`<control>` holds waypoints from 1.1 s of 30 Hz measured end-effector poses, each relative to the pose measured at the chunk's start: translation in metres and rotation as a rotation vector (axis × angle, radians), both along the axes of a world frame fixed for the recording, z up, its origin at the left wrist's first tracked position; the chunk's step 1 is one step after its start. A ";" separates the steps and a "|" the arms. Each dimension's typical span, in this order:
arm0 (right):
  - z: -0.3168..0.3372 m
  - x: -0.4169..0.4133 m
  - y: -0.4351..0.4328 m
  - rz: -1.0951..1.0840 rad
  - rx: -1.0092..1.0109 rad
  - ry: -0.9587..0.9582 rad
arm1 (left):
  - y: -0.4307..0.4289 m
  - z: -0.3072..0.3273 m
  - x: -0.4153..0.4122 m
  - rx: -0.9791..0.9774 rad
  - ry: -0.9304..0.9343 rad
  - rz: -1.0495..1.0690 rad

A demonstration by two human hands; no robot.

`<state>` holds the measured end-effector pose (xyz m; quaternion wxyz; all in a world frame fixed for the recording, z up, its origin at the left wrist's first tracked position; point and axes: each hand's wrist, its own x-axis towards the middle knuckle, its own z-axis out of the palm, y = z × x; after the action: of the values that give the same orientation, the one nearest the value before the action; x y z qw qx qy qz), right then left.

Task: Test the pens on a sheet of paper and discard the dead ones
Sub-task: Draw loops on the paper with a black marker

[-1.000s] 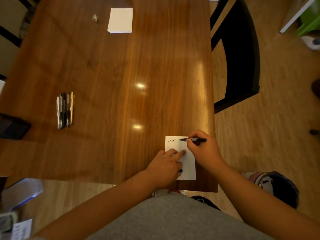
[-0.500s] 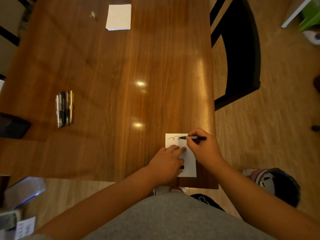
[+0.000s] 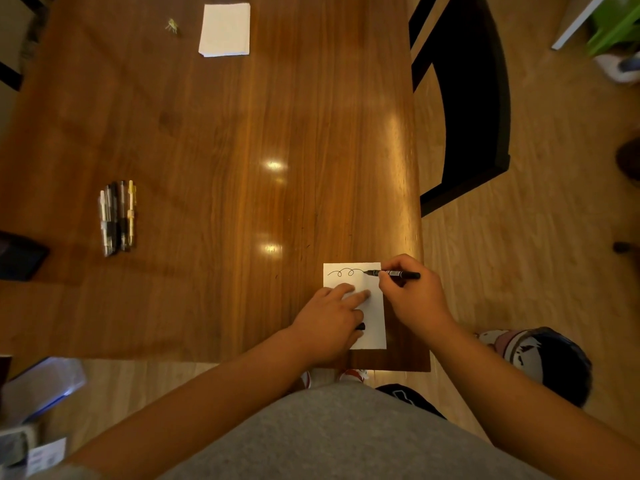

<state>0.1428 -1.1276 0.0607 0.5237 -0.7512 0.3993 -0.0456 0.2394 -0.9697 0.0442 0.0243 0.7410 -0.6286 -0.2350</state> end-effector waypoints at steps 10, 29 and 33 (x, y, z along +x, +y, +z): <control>-0.004 0.001 0.003 0.031 -0.009 -0.004 | -0.005 0.003 -0.002 0.002 -0.044 -0.024; 0.001 -0.014 -0.002 0.005 -0.075 0.005 | -0.011 -0.002 -0.010 0.010 -0.006 0.037; 0.002 -0.012 -0.001 0.024 -0.064 -0.015 | -0.011 -0.002 -0.010 0.002 -0.009 0.038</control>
<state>0.1309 -1.1286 0.0627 0.5029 -0.7719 0.3847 -0.0578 0.2299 -0.9805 0.0419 0.0252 0.7538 -0.6144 -0.2316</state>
